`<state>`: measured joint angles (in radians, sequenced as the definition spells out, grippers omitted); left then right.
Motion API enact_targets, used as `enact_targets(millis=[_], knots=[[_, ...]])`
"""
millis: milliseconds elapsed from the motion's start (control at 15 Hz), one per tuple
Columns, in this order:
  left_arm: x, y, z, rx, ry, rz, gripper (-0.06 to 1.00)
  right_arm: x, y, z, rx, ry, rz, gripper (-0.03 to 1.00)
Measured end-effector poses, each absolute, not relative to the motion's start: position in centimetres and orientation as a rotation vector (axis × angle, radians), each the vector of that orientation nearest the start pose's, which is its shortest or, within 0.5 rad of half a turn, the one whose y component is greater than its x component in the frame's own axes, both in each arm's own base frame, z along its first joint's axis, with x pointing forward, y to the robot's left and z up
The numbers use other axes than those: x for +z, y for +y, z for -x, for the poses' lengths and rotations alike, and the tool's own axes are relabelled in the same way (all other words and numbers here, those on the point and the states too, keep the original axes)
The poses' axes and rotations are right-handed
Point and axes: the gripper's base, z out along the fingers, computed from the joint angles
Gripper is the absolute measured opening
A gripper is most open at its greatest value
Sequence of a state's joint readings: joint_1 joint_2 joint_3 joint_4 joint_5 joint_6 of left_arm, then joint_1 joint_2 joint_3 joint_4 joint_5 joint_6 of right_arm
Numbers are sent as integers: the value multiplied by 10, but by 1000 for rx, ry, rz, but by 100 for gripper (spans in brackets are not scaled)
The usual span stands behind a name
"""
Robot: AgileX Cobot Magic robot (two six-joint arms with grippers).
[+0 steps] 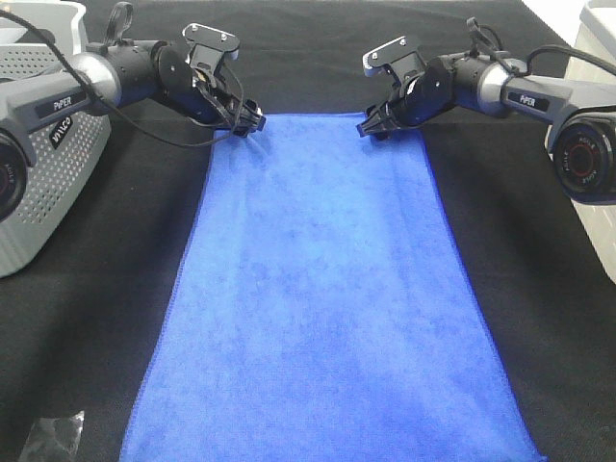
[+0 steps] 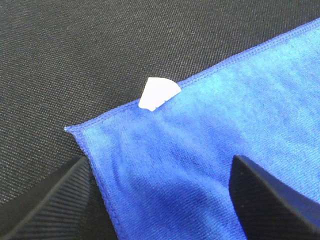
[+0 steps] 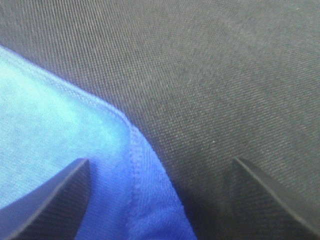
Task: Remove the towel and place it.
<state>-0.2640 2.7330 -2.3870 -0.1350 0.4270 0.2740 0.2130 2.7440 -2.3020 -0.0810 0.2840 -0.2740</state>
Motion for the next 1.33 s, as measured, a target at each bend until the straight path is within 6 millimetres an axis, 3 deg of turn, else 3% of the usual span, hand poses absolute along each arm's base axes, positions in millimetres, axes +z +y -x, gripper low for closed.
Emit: enact_targets(millis=[467, 1067, 1333], knots=[[99, -160, -571, -128, 2203, -490, 73, 73, 87, -587, -152, 2094, 545, 72], [99, -160, -571, -136, 2204, -484, 73, 83, 70, -595, -164, 1978, 482, 72], [99, -160, -571, -144, 2205, -477, 73, 80, 72, -594, -12, 2044, 278, 72]])
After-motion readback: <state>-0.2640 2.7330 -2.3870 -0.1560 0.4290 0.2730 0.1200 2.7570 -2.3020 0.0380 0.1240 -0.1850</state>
